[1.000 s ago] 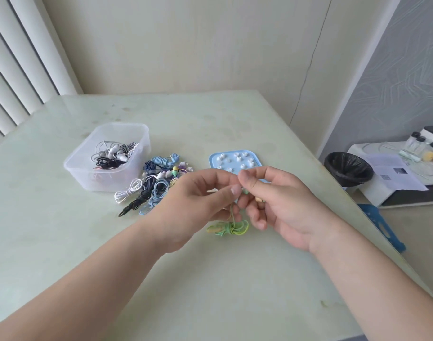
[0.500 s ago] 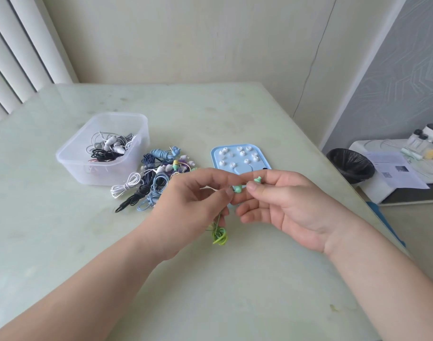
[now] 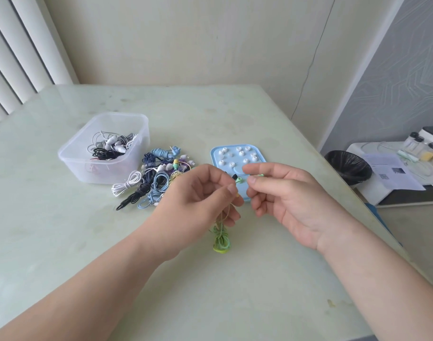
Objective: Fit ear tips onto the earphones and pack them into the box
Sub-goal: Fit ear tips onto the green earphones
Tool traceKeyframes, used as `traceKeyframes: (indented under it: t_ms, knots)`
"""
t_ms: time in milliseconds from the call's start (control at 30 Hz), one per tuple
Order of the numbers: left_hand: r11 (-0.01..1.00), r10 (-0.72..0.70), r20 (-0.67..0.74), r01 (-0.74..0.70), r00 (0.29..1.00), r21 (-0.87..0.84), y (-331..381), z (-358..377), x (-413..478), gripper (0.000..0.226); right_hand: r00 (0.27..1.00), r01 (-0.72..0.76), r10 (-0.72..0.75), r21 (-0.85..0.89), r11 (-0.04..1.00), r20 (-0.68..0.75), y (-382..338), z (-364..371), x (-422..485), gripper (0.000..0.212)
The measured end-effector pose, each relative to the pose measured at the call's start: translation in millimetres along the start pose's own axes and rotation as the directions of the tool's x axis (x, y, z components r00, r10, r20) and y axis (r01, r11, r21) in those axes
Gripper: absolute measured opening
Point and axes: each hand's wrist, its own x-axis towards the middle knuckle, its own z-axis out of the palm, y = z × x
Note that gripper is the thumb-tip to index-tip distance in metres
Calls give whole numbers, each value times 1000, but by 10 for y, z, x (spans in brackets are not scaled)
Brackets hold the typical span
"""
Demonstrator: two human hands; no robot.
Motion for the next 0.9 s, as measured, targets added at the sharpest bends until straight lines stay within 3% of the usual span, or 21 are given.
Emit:
traceKeyframes:
  t_ms: [100,200,333,467,733,900]
  knots:
    - [992,-58,-40,54,997,-111,16,-6,14,9,1000,24,-24,16,1000,6,-19,-6,-8,15]
    - [984,-75,-59,65,995,-164,8,-28,35,14,998,-18,14,60,998,69,-38,-24,-15,26]
    - [967,-116,-27,107,993,-233,-5,-24,47,17,995,-28,20,88,996,94,-31,-71,9,22]
    - [974,-138,-36,129,990,-185,-45,-17,50,13,999,-13,10,77,997,48,-14,-97,38,18]
    - [977,-8,-149,-24,989,-212,-79,-51,89,16,997,-42,34,115,992,72,-48,-49,-11,28]
    - [995,52,-151,-65,987,-79,-110,-36,78,17,993,-55,49,49,997,110,-8,19,-36,23]
